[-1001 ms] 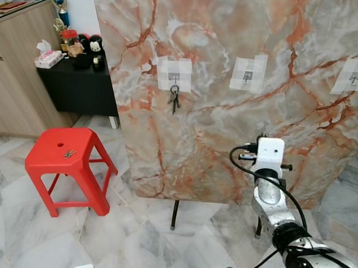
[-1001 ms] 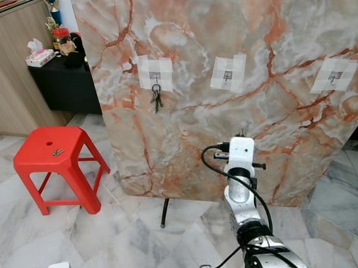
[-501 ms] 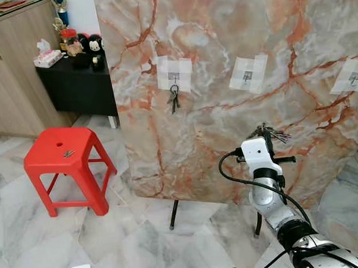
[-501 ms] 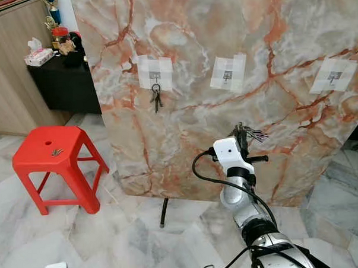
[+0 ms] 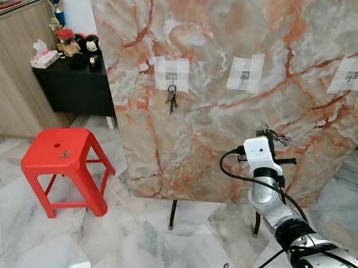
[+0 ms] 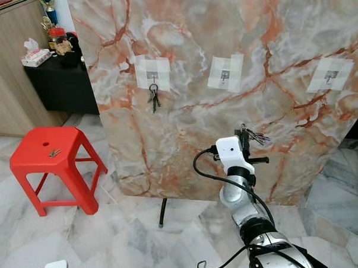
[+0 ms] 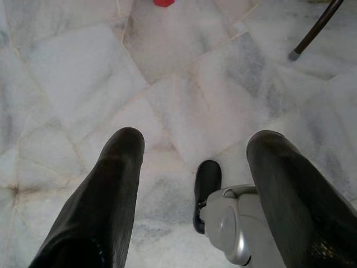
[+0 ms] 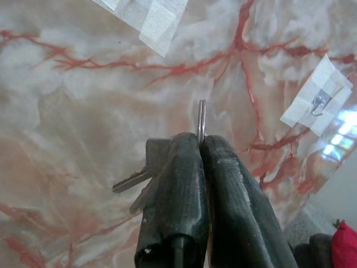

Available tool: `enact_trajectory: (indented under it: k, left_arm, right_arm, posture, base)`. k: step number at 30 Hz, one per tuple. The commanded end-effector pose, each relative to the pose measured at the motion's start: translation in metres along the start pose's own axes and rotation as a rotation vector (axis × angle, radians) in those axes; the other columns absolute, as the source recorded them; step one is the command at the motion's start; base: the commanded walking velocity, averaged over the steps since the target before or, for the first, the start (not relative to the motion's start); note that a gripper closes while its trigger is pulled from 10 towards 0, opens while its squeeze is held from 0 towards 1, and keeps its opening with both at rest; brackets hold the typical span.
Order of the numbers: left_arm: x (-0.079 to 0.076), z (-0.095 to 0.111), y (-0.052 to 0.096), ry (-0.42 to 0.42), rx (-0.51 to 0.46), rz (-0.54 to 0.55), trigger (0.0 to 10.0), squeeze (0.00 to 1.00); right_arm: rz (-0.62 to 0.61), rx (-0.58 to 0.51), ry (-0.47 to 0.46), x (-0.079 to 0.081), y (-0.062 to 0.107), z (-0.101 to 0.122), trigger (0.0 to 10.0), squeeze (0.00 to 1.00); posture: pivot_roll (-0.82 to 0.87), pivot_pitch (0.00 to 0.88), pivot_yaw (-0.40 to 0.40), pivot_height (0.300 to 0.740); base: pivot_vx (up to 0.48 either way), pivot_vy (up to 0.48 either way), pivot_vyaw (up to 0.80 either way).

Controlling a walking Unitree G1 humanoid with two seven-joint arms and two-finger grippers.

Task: Hang keys on a hook

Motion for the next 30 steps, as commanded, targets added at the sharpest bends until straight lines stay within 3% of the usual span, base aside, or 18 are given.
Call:
enact_trajectory:
  k: [1, 12, 30]
  left_arm:
    - [-0.002, -0.002, -0.001, 0.001, 0.024, 0.008, 10.0, 0.00]
    - [0.005, -0.002, -0.002, -0.003, 0.054, 0.021, 10.0, 0.00]
    - [0.012, -0.011, 0.002, -0.076, 0.088, 0.007, 10.0, 0.00]
  right_arm:
    - [-0.005, 0.020, -0.009, -0.001, -0.001, -0.002, 10.0, 0.00]
    - [0.003, 0.038, -0.024, 0.001, -0.001, -0.003, 10.0, 0.00]
    - [-0.005, 0.067, -0.043, 0.003, 0.002, -0.006, 10.0, 0.00]
  posture:
    - [0.15, 0.000, -0.082, 0.740]
    - [0.16, 0.000, -0.073, 0.740]
    - [0.18, 0.000, -0.038, 0.740]
  base:
    - [0.000, 0.480, 0.00]
    - [0.000, 0.434, 0.00]
    - [0.000, -0.050, 0.00]
Point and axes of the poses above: a point about 5 cm out from each wrist's last joint towards the gripper, its own y axis pointing back from the gripper into the wrist, its own z axis along the axis of the wrist's last joint, x = y × z, the point moved 3 cm from there along -y, pointing out of the wrist towards the gripper, and after that the axes turned 15 degrees about y, right-handed, at the moved point
